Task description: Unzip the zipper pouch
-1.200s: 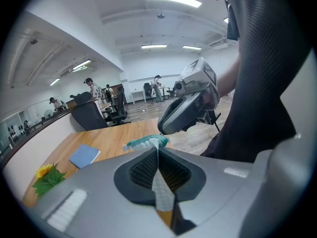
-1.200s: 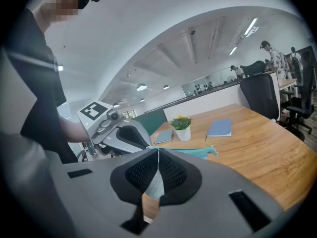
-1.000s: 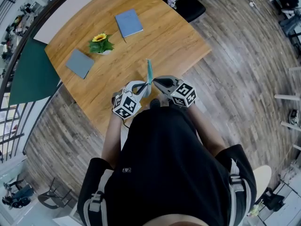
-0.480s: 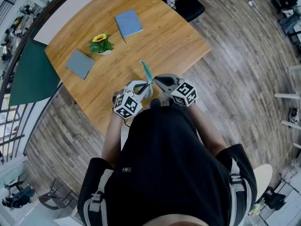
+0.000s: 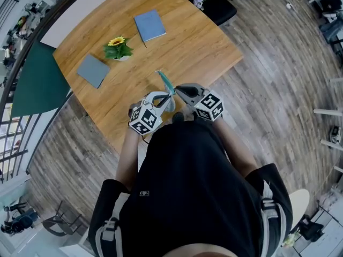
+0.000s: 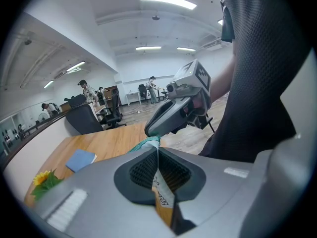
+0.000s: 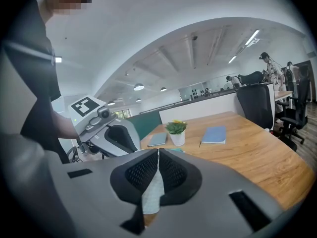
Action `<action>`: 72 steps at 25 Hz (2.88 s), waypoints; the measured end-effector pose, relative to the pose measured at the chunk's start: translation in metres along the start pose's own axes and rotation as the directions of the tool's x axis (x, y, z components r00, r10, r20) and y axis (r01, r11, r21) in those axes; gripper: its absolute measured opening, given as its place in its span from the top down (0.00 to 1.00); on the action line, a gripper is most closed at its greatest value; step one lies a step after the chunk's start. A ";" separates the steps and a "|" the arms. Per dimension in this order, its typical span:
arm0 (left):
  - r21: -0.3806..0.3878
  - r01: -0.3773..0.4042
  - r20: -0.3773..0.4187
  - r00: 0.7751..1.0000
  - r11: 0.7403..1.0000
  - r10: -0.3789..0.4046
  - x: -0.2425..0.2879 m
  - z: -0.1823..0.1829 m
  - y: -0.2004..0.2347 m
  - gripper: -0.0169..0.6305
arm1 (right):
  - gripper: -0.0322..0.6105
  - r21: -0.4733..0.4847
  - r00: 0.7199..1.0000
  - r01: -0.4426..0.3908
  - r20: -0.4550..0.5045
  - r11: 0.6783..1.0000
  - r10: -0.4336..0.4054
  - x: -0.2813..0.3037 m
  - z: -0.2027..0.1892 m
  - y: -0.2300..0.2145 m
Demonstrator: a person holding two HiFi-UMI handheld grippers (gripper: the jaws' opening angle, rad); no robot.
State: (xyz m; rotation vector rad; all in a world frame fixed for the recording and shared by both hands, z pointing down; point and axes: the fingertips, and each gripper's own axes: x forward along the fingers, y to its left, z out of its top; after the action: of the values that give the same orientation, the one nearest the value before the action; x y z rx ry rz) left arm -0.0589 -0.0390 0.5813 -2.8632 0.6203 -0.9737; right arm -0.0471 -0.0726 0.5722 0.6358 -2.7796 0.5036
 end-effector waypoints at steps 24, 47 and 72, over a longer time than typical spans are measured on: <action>-0.010 0.021 0.016 1.000 1.000 -0.020 -0.007 0.006 0.002 0.96 | 0.93 -0.024 1.000 0.018 0.006 1.000 -0.018 0.005 0.008 -0.005; 0.003 0.030 0.001 1.000 1.000 -0.030 -0.005 0.009 -0.001 0.96 | 0.93 -0.005 1.000 0.014 0.001 1.000 -0.014 0.006 0.003 -0.011; 0.024 0.043 -0.002 0.999 0.999 -0.043 -0.010 0.014 -0.009 0.96 | 0.93 -0.032 0.999 0.041 -0.026 0.999 -0.042 0.004 0.002 -0.019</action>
State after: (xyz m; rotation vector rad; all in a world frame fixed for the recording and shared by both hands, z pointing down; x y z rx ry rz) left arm -0.0540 -0.0280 0.5660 -2.8661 0.5459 -0.9829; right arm -0.0426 -0.0910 0.5768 0.6736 -2.7378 0.4555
